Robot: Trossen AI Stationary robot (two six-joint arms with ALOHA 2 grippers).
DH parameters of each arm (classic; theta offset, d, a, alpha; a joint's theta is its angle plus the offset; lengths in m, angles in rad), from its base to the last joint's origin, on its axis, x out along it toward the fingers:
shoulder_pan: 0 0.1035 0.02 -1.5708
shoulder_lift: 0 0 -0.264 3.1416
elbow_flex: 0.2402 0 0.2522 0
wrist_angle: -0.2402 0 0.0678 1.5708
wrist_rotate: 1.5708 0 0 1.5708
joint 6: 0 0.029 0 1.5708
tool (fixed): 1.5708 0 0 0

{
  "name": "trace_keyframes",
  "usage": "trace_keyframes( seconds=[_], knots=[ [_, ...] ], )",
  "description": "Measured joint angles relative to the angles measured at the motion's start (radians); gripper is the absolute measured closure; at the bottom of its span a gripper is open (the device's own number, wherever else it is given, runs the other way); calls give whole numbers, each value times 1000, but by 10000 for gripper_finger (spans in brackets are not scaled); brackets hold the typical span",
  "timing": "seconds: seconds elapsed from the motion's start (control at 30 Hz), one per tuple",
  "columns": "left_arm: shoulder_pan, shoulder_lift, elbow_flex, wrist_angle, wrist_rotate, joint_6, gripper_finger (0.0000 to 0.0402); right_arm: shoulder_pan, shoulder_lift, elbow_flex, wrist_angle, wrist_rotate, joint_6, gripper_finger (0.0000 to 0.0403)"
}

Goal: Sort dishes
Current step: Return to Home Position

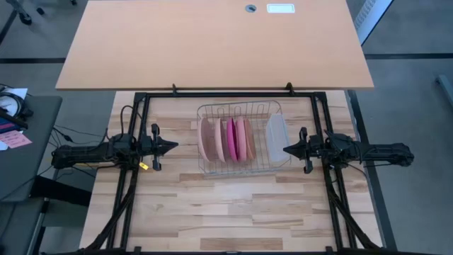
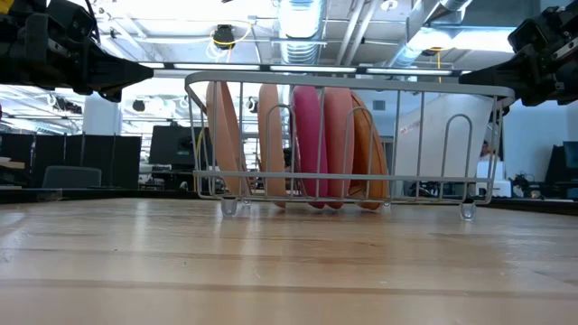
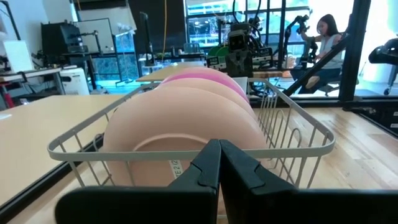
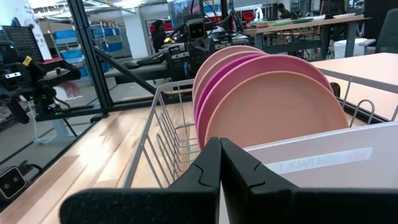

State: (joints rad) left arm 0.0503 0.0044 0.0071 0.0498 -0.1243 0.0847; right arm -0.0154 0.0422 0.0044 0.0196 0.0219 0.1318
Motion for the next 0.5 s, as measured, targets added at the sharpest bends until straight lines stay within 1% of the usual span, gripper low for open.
trace_keyframes(
  seconds=[0.5],
  knots=[
    [0,0,0,0,0,1,401,0,0,0,0,0,0,392]
  ],
)
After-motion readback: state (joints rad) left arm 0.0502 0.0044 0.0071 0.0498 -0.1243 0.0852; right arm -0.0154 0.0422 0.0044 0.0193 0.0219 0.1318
